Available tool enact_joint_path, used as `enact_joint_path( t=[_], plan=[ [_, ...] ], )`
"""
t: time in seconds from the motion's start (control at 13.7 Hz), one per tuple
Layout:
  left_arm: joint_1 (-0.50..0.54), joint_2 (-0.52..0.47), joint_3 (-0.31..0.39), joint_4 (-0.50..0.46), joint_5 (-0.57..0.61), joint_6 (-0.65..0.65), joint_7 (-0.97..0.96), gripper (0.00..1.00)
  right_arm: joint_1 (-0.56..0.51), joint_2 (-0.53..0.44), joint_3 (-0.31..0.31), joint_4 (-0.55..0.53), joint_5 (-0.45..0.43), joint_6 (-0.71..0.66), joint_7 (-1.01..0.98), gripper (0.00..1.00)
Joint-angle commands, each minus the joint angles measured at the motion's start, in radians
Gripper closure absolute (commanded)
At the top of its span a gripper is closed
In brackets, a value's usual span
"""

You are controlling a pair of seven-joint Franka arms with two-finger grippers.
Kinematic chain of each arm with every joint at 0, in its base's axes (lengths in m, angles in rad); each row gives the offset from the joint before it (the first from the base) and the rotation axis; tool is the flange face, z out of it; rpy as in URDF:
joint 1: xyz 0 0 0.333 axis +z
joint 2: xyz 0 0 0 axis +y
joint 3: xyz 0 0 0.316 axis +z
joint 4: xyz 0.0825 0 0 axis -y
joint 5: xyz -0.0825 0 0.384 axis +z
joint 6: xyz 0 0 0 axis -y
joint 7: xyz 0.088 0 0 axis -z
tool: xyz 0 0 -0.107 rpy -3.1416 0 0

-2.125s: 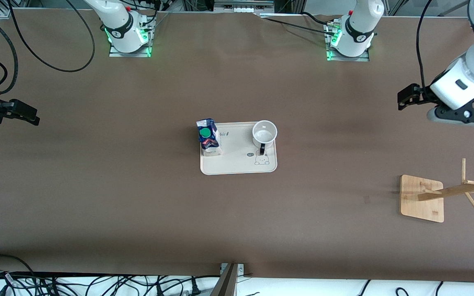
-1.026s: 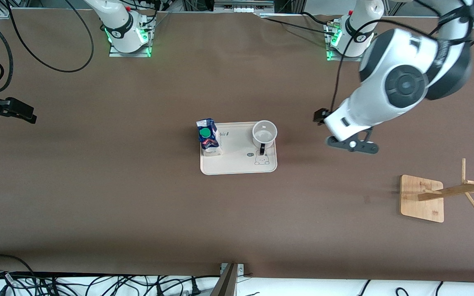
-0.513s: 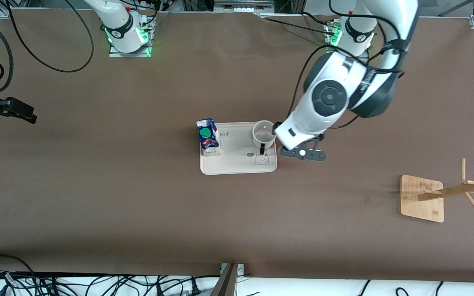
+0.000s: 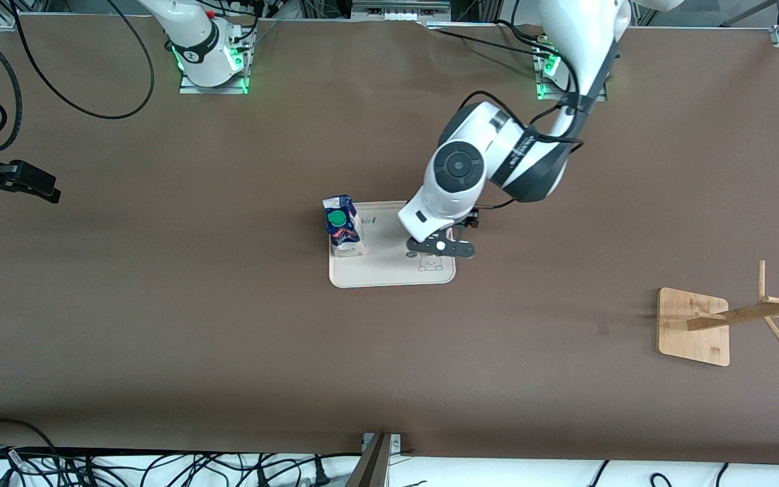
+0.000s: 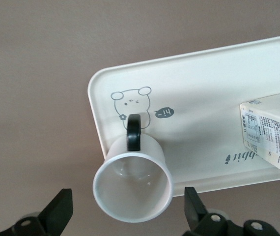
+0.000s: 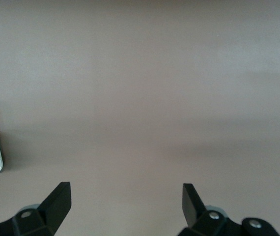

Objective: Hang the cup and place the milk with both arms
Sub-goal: 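Reach the left gripper toward the white mug on the tray, then lower the left gripper and grasp the white mug's rim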

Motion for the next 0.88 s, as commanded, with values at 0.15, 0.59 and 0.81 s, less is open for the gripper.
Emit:
enact_joint_path(
  t=[0.15,0.59,0.81],
  plan=[
    [-0.061,0.032,0.014,-0.046,0.002,0.101,-0.071,0.0,-0.009,-0.004,0.007,0.012,0.014,-0.019,-0.003,0.0],
    [-0.078,0.08,0.015,-0.053,0.005,0.169,-0.099,0.0,-0.009,-0.002,0.005,0.012,0.014,-0.019,-0.003,0.0],
    [-0.084,0.097,0.015,-0.053,0.005,0.185,-0.099,0.0,-0.009,-0.002,0.005,0.014,0.014,-0.019,-0.003,0.0]
  ],
)
